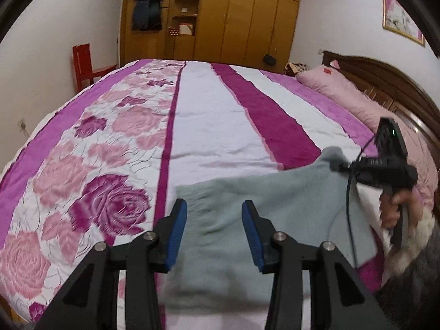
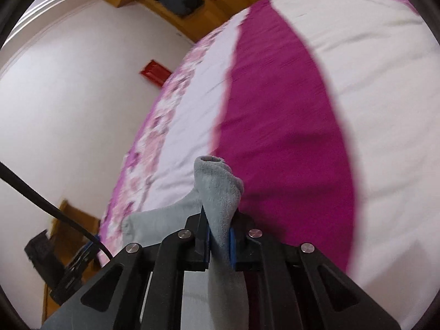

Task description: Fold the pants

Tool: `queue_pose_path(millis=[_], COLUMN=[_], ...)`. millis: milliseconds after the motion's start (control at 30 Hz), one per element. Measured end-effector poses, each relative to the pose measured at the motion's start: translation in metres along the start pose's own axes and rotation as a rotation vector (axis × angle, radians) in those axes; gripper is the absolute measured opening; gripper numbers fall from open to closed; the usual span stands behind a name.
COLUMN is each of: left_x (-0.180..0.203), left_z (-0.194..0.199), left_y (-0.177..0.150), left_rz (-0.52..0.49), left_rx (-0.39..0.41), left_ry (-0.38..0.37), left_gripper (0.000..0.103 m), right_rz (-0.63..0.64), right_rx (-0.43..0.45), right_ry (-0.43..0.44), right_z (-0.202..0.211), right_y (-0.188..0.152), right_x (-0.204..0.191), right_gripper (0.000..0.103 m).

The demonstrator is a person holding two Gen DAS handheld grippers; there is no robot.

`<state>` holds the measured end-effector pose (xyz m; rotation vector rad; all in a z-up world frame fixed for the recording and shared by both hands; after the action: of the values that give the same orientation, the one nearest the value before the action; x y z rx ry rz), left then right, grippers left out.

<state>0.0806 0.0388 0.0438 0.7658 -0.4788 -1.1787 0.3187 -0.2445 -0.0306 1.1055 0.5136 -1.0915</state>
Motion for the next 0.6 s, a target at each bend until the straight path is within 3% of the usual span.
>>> queue_pose_path(millis=[167, 267, 433, 600], left_x=[0.024, 0.038, 0.062, 0.114], left_z=[-0.018, -0.029, -0.033, -0.033], left_y=[0.0, -0.003, 0.005, 0.027], left_rz=[-0.035, -0.064, -0.094, -0.174], left_rx=[-0.034, -0.059, -0.059, -0.022], left_ry=[0.0, 0.005, -0.012, -0.064], left_gripper=[0.044, 0.044, 0.044, 0.044], right_rz=[-0.013, -0.047, -0.082, -0.169], right_rx=[-0.022, -0.043, -0.003, 0.082], right_ry=[-0.058, -0.073, -0.005, 0.072], right_z=[0.015, 0.004, 0.024, 0.072], right_y=[0.034, 0.037, 0.01, -0.054], right_x=[0.044, 0.061, 0.069, 0.073], right_gripper=[0.01, 0.025, 0.036, 0.041])
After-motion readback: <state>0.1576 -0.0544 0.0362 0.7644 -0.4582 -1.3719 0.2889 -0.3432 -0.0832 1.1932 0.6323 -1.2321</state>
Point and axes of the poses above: each gripper's, at about its wrist camera, not at the fingertips, and z roughly against the way its jaws point, x to its right, y to its top, the point moved 2 cm from there along -z, roughly the way its jaws point, and after that the axes turned 13 degrees about y, right-handed, at the moved point
